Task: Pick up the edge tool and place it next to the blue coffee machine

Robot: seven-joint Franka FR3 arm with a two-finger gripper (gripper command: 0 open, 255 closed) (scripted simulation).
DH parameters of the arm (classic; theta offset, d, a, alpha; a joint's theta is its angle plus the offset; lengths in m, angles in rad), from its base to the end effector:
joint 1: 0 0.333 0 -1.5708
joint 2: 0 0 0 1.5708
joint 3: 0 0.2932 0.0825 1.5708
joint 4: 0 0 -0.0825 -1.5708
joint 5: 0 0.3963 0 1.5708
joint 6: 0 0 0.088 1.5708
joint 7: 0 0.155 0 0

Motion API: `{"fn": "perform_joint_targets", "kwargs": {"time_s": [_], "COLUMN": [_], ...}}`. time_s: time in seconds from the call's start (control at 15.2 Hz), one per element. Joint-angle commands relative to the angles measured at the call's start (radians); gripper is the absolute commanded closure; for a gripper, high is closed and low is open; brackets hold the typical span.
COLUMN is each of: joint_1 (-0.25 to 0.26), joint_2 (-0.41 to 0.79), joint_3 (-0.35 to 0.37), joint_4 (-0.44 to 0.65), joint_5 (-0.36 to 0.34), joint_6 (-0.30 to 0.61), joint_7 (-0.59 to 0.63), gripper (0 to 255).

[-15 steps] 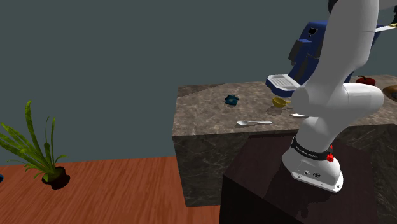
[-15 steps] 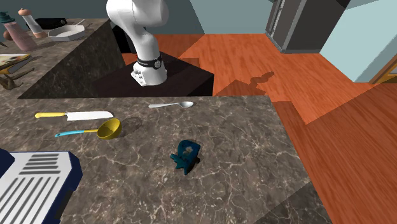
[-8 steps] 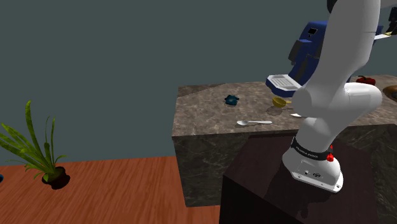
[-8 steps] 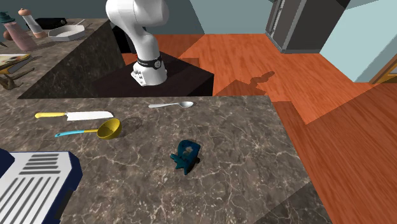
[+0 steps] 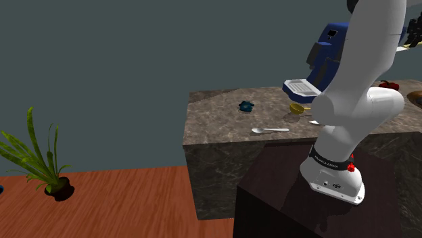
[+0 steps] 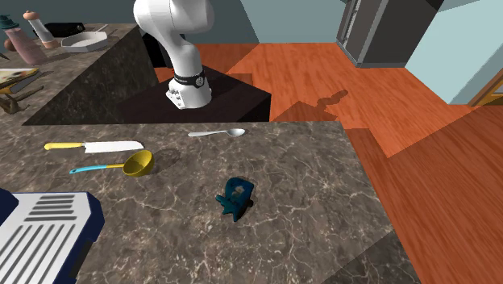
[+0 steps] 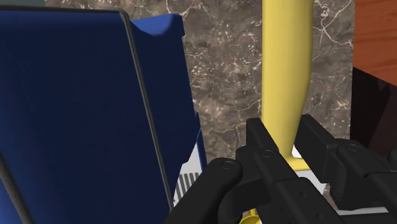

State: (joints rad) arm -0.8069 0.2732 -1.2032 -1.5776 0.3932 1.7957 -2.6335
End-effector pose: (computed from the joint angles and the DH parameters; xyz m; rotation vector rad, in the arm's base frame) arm -0.1690 -0.6053 0.5037 2.8340 0.8560 0.0226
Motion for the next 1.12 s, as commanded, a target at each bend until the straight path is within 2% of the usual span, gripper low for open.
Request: {"fn": "perform_joint_targets", "kwargs": {"time_s": [0.0,0.53,1.06], "joint_1": [0.002,0.018,0.01], "joint_2": [0.003,0.008,0.032], "joint_3": [0.002,0.009,0.031], "joint_4": [-0.025,-0.13,-0.216], "joint_5": [0.005,0.019,0.056], "joint_6": [0.026,0.129,0.222], "joint_7": [-0.006,-0.028,-0.062], "gripper": [255,255,255]}}
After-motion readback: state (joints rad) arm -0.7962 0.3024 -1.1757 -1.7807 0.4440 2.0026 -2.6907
